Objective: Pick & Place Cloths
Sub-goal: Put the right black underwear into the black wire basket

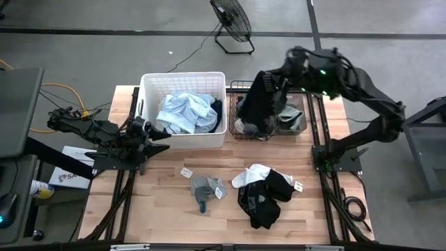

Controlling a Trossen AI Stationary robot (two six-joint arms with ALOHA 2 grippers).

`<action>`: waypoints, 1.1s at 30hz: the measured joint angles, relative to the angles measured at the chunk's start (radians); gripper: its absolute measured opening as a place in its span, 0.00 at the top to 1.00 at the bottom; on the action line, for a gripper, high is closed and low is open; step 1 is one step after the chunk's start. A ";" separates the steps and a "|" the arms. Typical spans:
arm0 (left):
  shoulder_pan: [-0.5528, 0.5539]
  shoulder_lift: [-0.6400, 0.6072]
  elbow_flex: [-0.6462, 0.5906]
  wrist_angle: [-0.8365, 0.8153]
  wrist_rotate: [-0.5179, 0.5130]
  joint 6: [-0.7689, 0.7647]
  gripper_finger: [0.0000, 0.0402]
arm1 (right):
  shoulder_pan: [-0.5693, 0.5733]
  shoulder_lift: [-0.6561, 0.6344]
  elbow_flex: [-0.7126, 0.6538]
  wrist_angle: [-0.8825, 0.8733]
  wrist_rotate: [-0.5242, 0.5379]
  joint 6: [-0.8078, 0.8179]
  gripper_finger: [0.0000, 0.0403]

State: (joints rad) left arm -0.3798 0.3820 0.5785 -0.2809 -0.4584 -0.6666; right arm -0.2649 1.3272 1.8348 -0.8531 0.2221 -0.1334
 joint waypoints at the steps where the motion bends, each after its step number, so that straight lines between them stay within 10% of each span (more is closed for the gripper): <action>1: 0.000 0.000 0.000 0.001 -0.017 0.010 0.19 | -0.029 0.012 0.000 -0.003 -0.036 -0.010 0.99; 17: 0.000 -0.002 0.001 0.109 -0.087 0.339 0.19 | -0.330 0.349 -0.001 -0.325 -0.326 -0.072 0.99; 33: 0.000 -0.128 0.001 0.100 -0.094 0.480 0.19 | -0.353 0.651 -0.001 -0.396 -0.273 -0.166 0.99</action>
State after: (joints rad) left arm -0.3801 0.2542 0.5793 -0.1806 -0.5527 -0.1864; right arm -0.6178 1.9786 1.8336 -1.2487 -0.0511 -0.2990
